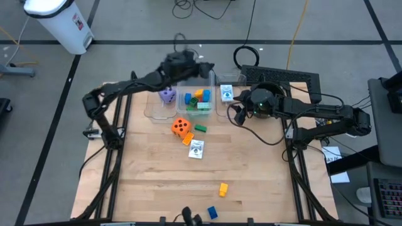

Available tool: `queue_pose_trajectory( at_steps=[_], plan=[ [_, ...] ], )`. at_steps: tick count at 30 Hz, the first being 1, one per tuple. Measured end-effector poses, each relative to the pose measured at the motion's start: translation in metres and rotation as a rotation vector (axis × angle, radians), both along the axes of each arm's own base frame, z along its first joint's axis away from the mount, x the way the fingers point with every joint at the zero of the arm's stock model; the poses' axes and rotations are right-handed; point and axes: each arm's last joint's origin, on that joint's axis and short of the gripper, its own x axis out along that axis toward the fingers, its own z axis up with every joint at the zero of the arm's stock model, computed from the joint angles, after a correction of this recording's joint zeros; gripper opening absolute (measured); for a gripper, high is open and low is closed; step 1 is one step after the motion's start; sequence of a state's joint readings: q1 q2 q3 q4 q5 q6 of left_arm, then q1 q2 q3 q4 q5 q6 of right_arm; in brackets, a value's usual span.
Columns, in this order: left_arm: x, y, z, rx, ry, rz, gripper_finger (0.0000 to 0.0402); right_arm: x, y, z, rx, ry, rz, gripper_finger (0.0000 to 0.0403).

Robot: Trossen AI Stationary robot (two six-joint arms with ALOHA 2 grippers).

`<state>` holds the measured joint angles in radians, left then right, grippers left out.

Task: Pick & Place Toys
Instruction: Put the yellow one stud game piece into the middle transparent bin

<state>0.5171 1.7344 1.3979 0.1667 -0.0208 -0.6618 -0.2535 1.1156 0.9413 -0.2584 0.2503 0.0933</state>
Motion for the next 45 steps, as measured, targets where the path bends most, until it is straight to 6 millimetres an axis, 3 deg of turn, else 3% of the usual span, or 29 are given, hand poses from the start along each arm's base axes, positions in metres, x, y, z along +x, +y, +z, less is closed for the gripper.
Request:
queue_pose_trajectory(
  at_steps=[4, 10, 13, 17, 23, 29, 38, 45],
  plan=[
    [-0.023, -0.016, 0.050, 0.177, -0.121, -0.094, 0.0213, 0.001, 0.002, 0.000, 0.036, -0.010, 0.065, 0.0171],
    [-0.080, -0.054, 0.120, 0.374, -0.238, -0.253, 0.0213, 0.002, 0.005, 0.000, 0.119, -0.037, 0.144, 0.0167],
    [-0.111, -0.077, 0.145, 0.433, -0.296, -0.392, 0.0212, 0.003, 0.007, 0.000, 0.182, -0.057, 0.179, 0.0167],
    [-0.146, -0.109, 0.164, 0.414, -0.331, -0.552, 0.0205, 0.003, 0.009, 0.000, 0.264, -0.079, 0.235, 0.0166],
    [-0.170, -0.152, 0.162, 0.329, -0.230, -0.627, 0.0188, 0.004, 0.013, 0.000, 0.381, -0.113, 0.249, 0.0166],
    [-0.164, -0.180, 0.144, 0.249, -0.058, -0.612, 0.0172, 0.009, 0.031, 0.002, 0.470, -0.145, 0.277, 0.0167],
    [-0.138, -0.232, 0.113, 0.082, 0.148, -0.810, 0.0168, 0.042, 0.074, 0.012, 0.511, -0.408, 0.318, 0.0166],
    [-0.129, -0.283, 0.098, 0.082, 0.222, -0.926, 0.0169, 0.069, 0.126, 0.008, 0.595, -0.600, 0.470, 0.0166]
  ],
)
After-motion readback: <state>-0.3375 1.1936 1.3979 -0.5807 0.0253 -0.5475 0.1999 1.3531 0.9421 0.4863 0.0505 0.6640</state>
